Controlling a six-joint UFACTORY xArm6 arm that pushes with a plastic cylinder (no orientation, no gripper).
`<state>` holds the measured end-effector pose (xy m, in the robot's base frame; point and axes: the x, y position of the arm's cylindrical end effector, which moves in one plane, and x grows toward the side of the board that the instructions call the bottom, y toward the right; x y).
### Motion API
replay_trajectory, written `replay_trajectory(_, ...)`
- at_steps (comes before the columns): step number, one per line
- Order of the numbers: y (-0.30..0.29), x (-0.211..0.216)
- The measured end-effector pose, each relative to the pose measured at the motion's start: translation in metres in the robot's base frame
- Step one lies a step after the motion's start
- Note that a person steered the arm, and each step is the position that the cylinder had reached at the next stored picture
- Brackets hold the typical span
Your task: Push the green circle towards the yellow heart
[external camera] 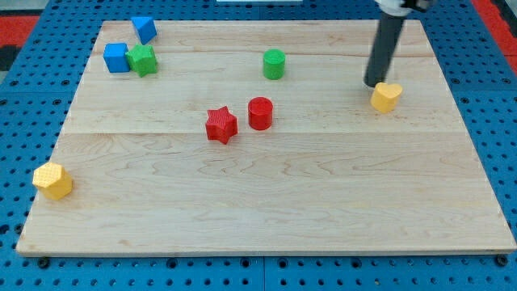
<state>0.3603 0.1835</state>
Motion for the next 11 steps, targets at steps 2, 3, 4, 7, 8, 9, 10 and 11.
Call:
replay_trajectory(2,0.000,-0.010)
replay_trajectory(3,-0.022,-0.061)
replay_trajectory(4,-0.099,-0.089)
replay_trajectory(7,-0.192,-0.069)
replay_trajectory(8,-0.131,-0.061)
replay_trajectory(9,-0.072,-0.056)
replay_trajectory(10,-0.033,-0.034)
replay_trajectory(11,-0.025,-0.020)
